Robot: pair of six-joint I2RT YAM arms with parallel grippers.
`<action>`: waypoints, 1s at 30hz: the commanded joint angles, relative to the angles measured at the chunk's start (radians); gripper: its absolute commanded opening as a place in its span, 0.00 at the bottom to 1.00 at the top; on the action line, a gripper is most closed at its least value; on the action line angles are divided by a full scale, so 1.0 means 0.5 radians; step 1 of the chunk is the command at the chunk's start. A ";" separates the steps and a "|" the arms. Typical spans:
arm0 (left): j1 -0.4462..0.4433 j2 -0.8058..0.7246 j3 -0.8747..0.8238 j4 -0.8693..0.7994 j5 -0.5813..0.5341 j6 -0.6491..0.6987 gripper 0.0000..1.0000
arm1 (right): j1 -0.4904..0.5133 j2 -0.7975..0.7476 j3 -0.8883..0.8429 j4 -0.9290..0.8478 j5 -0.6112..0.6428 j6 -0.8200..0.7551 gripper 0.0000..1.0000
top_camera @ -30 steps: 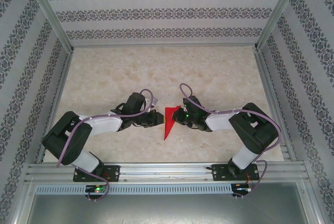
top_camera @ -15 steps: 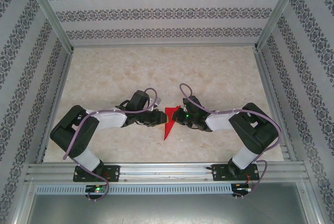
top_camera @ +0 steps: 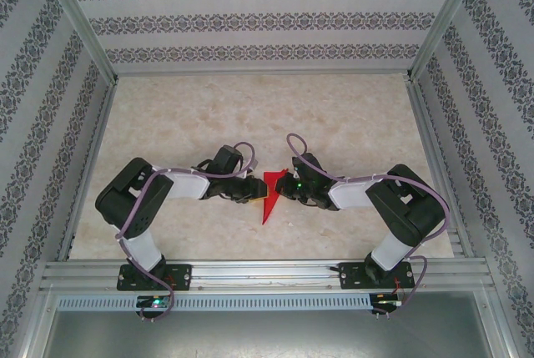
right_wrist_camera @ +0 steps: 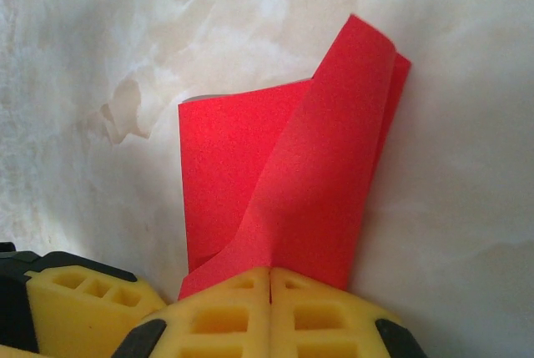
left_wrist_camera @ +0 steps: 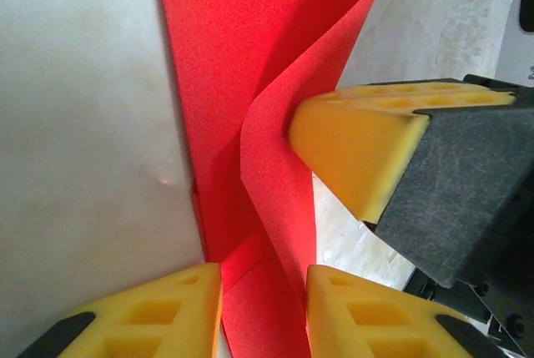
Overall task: Fold a paper plane with a square sheet of paper (fold left side to right side)
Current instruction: Fold the wing for the fifth time at the center of the table.
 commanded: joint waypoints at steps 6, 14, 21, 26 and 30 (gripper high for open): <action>0.020 0.074 0.068 0.114 0.053 -0.031 0.24 | 0.028 0.055 0.007 -0.139 -0.035 -0.027 0.00; 0.020 0.094 -0.015 0.189 -0.006 -0.069 0.11 | 0.013 -0.006 0.060 -0.171 -0.050 -0.058 0.00; 0.019 0.087 -0.193 0.381 -0.054 -0.164 0.04 | -0.012 -0.105 0.175 -0.240 -0.100 -0.123 0.04; 0.020 0.075 -0.276 0.466 -0.084 -0.201 0.01 | -0.042 -0.193 0.191 -0.300 -0.098 -0.156 0.06; 0.020 0.060 -0.330 0.527 -0.112 -0.223 0.00 | -0.065 -0.258 0.174 -0.355 -0.073 -0.186 0.07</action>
